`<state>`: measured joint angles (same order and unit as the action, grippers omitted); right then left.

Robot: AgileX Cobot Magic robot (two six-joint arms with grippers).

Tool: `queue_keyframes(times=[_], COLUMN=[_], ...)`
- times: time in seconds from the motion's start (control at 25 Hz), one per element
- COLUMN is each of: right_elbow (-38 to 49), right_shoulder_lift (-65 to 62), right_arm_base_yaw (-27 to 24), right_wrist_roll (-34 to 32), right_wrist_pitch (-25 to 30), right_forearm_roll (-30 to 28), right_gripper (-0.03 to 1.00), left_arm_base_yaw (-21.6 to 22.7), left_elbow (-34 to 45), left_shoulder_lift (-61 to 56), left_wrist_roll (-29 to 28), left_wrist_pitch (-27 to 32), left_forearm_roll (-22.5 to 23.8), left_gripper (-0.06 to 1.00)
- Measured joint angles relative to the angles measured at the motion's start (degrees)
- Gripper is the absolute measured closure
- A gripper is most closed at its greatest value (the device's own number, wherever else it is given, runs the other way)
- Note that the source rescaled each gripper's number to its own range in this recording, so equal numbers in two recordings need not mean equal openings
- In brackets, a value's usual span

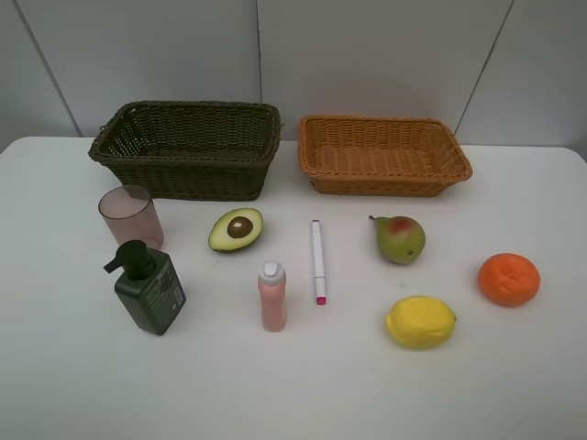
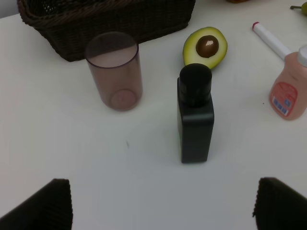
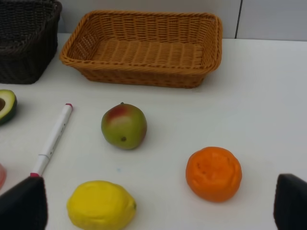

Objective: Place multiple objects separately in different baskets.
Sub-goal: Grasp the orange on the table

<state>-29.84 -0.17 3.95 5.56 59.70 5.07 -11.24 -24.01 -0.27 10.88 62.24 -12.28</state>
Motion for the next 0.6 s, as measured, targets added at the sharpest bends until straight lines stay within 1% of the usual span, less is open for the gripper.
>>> queue_keyframes(times=[0.6], right_elbow=[0.0], right_shoulder_lift=[0.0], right_arm_base_yaw=[0.0], right_wrist_roll=[0.0], right_wrist_pitch=[0.0], right_forearm_roll=[0.0], right_gripper=[-0.03], left_arm_base_yaw=[0.0], left_elbow=[0.0], left_shoulder_lift=[0.0], left_wrist_roll=[0.0], left_wrist_pitch=[0.0], left_forearm_roll=[0.0], left_gripper=[-0.06])
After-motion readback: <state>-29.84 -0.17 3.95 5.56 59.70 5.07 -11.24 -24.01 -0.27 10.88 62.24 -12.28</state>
